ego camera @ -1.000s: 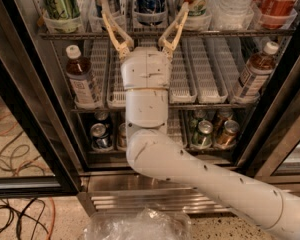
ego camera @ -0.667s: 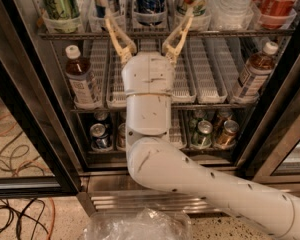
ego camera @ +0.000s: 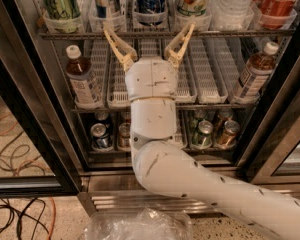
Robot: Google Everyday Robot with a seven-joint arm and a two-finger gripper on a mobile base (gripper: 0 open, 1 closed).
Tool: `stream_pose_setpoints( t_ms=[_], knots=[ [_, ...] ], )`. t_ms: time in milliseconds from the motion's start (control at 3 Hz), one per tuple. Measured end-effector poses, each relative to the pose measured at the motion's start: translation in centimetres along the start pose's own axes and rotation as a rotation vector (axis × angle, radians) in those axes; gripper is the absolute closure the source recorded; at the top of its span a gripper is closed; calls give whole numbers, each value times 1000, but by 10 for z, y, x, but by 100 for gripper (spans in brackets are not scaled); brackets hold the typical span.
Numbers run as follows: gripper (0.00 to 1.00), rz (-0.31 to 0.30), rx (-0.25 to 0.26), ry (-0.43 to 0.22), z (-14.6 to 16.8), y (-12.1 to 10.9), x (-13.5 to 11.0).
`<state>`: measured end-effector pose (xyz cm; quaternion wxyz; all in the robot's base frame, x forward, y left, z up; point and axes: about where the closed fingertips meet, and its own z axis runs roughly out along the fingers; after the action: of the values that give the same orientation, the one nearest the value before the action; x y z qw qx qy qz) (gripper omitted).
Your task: Pick pepsi can from top shelf of fridge
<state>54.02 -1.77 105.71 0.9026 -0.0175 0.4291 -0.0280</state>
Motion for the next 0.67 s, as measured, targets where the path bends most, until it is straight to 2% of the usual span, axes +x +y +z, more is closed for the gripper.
stream_pose_setpoints(
  t_ms=[333, 667],
  knots=[
    [26, 10, 4, -16, 10, 2, -5],
    [23, 11, 3, -27, 18, 3, -9]
  ],
)
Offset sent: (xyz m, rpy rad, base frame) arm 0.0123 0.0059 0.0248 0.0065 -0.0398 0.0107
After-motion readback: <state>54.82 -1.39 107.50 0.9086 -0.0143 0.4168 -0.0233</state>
